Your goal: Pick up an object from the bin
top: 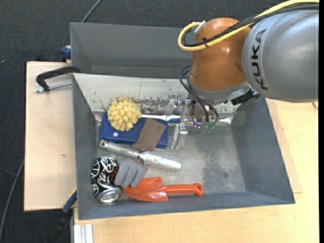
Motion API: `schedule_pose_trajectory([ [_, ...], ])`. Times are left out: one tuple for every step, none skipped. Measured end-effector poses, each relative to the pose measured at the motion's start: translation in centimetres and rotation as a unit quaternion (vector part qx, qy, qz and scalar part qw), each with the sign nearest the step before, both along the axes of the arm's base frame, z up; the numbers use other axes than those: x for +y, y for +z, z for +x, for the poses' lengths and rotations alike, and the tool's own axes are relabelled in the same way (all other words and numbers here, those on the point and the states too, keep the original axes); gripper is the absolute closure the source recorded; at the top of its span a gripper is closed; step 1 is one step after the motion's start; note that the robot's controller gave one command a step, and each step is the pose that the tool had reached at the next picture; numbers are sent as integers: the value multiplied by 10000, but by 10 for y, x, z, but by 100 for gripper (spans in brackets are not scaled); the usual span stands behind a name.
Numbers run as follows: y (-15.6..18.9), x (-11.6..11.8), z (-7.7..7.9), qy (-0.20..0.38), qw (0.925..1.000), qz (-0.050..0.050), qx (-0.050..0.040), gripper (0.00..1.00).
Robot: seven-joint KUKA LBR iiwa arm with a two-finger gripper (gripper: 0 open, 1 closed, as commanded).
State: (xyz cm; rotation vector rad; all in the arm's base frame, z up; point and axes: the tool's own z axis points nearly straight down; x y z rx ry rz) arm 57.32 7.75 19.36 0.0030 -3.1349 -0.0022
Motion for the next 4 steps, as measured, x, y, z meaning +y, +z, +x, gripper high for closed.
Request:
schedule_pose_trajectory([
  [5,0,2,-6,10000,3,-45,0],
  [-60,35,-18,-116,9999,10,-45,0],
  [-79,42,-32,-164,9999,7,-20,0],
  [-65,25,-27,-308,9995,22,-73,0],
])
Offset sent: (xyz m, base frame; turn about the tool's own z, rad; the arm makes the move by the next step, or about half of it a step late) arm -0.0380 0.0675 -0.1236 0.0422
